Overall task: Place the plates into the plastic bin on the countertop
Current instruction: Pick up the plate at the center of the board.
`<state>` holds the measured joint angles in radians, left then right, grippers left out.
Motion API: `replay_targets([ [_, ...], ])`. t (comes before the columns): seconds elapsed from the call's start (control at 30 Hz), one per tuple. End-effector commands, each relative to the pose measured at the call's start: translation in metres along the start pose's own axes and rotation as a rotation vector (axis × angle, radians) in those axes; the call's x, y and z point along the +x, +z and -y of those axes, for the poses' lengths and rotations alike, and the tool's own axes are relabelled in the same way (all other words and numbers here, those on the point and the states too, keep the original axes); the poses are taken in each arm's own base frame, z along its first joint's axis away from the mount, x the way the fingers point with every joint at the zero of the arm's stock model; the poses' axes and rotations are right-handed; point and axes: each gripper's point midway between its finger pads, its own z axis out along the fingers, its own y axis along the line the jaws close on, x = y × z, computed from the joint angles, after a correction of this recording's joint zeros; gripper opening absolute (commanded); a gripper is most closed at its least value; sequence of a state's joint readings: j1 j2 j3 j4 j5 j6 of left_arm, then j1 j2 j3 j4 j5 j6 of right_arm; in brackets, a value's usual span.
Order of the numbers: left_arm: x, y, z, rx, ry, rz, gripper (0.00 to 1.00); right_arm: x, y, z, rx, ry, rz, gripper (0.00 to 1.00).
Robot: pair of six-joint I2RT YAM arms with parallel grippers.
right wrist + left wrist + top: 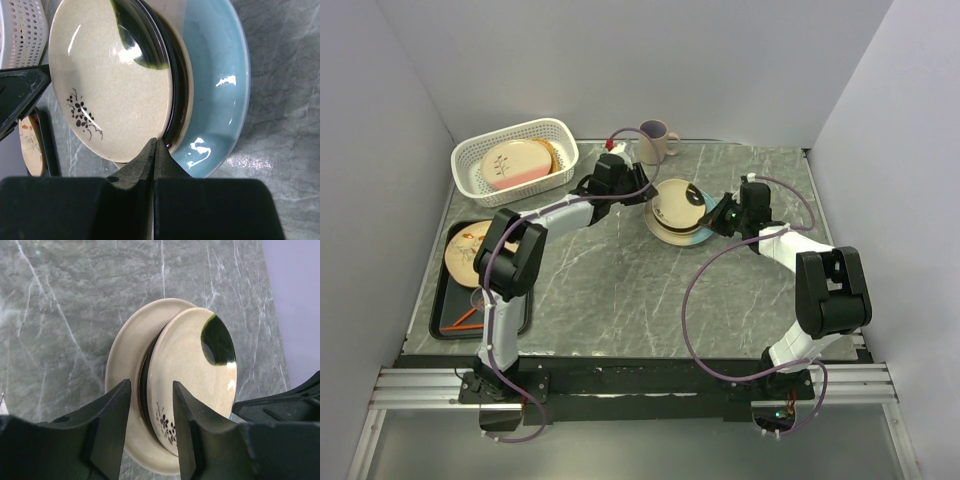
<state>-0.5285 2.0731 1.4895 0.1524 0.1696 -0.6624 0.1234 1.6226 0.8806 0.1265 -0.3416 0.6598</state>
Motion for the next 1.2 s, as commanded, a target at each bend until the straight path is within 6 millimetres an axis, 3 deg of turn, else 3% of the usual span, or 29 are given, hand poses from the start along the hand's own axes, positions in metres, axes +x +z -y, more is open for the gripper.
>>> replay_targets([
  [0.0, -0.01, 0.007, 0.022, 0.066, 0.04, 0.015, 0.44, -0.015, 0.0, -0.007, -0.016, -0.027, 0.032, 0.0],
  [0.27, -0.002, 0.017, 0.015, 0.037, 0.047, -0.008, 0.42, -0.014, 0.001, -0.008, -0.021, -0.027, 0.03, 0.0],
  [0.37, 0.0, 0.02, 0.014, 0.038, 0.047, -0.012, 0.36, -0.014, 0.001, -0.009, -0.024, -0.027, 0.028, 0.0],
  [0.47, 0.002, 0.022, 0.012, 0.035, 0.044, -0.021, 0.24, -0.014, 0.0, -0.009, -0.022, -0.029, 0.029, 0.0],
  [0.5, 0.002, 0.021, 0.012, 0.033, 0.042, -0.019, 0.06, -0.015, 0.0, -0.009, -0.024, -0.03, 0.031, 0.0],
  [0.53, 0.002, 0.021, 0.011, 0.026, 0.04, -0.016, 0.01, -0.014, 0.0, -0.01, -0.026, -0.031, 0.029, 0.0],
  [0.93, -0.013, 0.003, 0.015, 0.021, 0.027, 0.029, 0.01, -0.021, -0.014, -0.022, -0.06, -0.048, 0.06, 0.0],
  [1.0, -0.017, -0.002, 0.017, 0.029, 0.018, 0.038, 0.01, -0.022, -0.016, -0.024, -0.066, -0.049, 0.065, 0.04],
  [1.17, -0.02, -0.011, 0.017, 0.034, 0.007, 0.046, 0.01, -0.022, -0.019, -0.028, -0.091, -0.047, 0.075, 0.31],
])
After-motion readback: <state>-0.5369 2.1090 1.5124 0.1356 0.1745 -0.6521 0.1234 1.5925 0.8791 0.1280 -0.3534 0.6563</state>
